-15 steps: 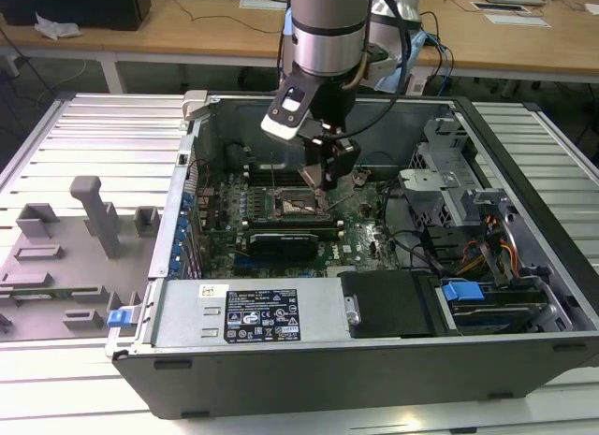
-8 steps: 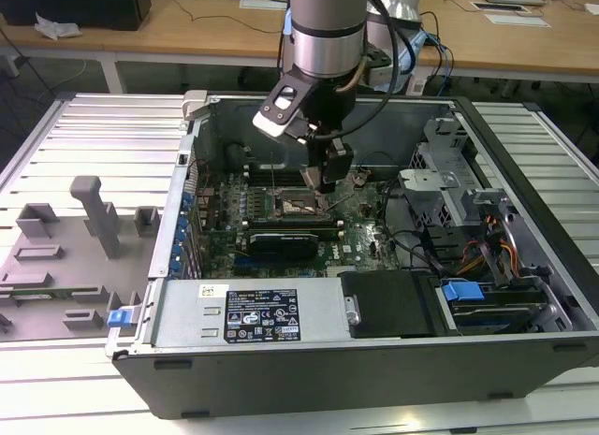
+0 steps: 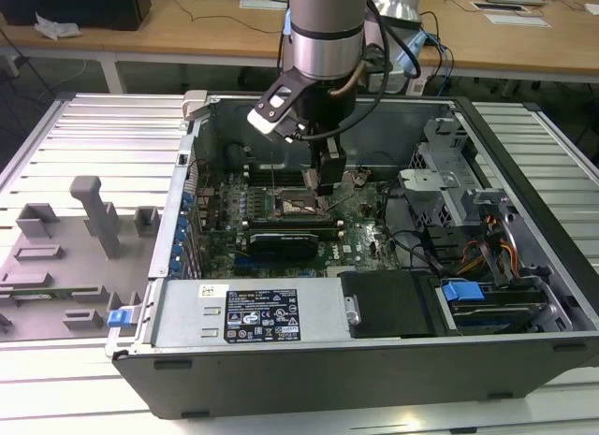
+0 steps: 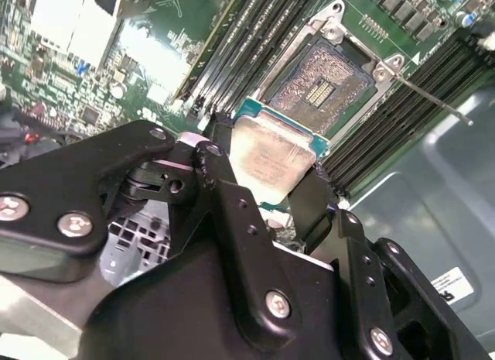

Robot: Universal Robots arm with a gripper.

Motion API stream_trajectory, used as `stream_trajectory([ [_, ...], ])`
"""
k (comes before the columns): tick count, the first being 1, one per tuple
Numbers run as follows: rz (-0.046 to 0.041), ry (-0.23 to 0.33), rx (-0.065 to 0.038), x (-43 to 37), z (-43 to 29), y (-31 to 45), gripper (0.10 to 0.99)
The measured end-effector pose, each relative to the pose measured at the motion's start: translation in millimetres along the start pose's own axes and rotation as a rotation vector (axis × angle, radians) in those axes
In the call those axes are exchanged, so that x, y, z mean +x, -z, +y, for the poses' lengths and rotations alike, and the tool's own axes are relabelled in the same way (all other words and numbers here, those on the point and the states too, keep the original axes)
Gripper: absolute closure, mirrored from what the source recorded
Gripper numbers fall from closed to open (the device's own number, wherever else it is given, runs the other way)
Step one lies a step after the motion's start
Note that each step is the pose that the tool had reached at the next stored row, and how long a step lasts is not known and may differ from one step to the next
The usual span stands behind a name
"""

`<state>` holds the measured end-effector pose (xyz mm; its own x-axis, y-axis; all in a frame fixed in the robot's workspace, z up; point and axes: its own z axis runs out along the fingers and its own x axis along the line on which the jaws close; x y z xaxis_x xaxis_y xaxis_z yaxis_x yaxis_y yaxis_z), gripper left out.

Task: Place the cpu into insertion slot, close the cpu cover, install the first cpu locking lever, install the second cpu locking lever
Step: 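Place the cpu into insertion slot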

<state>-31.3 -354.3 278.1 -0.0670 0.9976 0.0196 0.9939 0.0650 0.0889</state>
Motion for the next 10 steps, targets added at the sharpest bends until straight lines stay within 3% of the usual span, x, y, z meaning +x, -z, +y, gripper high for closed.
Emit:
stream_trajectory([
  [10,-0.0004,-0.005,0.0,12.9,-9.6,-5.9,0.545],
])
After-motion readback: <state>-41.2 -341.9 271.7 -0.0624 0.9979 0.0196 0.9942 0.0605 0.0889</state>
